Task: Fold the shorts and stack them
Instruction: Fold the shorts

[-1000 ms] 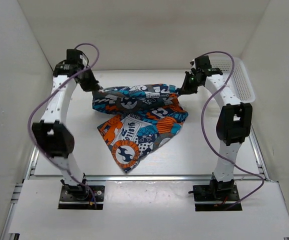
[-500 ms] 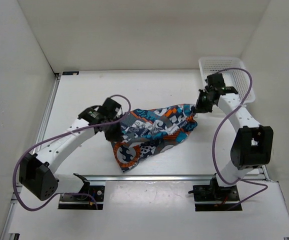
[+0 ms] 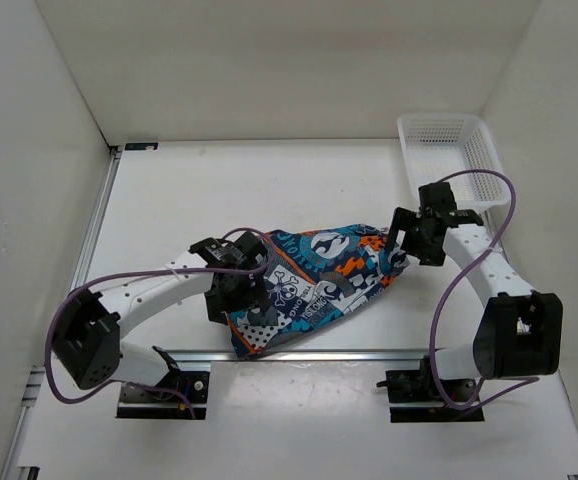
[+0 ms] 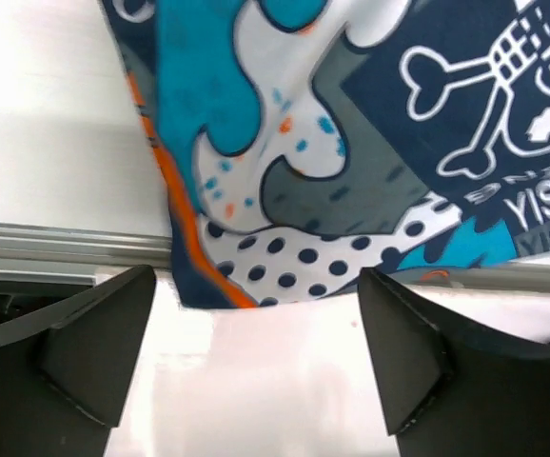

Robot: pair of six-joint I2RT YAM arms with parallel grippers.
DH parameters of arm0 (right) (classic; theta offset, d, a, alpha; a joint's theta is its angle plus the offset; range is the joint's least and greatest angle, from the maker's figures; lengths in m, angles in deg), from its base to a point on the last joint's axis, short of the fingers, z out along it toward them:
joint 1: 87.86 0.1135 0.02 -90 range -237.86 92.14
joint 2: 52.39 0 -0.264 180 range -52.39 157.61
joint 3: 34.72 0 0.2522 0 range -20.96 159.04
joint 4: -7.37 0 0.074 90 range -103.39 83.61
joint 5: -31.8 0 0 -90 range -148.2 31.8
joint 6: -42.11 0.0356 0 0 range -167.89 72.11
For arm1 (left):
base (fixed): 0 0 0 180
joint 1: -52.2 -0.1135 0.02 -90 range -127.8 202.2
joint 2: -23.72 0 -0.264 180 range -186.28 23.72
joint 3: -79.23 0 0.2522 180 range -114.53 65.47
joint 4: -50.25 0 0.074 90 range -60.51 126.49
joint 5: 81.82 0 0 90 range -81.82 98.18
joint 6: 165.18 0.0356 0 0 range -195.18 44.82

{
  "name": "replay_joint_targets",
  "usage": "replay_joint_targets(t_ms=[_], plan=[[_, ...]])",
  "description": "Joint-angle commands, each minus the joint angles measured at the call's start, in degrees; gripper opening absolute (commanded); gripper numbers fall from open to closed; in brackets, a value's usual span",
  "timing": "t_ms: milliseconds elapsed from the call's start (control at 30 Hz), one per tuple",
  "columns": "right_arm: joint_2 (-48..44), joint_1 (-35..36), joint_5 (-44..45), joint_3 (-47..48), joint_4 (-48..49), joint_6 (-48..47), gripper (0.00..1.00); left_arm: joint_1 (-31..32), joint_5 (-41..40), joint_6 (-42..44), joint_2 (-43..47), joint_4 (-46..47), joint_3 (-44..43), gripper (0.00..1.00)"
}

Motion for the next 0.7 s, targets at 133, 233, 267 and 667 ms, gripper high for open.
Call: replay_joint_targets(t_ms=[133,233,267,667], plan=[[0.57,-0.04,-1.14,0.23,2.64,0.43,0.99,-6.88,-5.31,0.08,3.37,-0.25,1.91,0.98],[2.07,-0.04,-2.54,0.23,3.25,-0.62,0.99,-15.46,-2.42,2.10,4.61,6.07,6.50,0.96],[3.55,-0.04,-3.15,0.84,3.25,-0.62,0.99,-17.42,-0.76,3.33,4.61,7.57,8.34,0.96],[15.17,-0.04,-10.35,-1.61,10.45,5.52,0.58,-23.24,3.83,8.00,-15.33,18.66,1.59,0.75]])
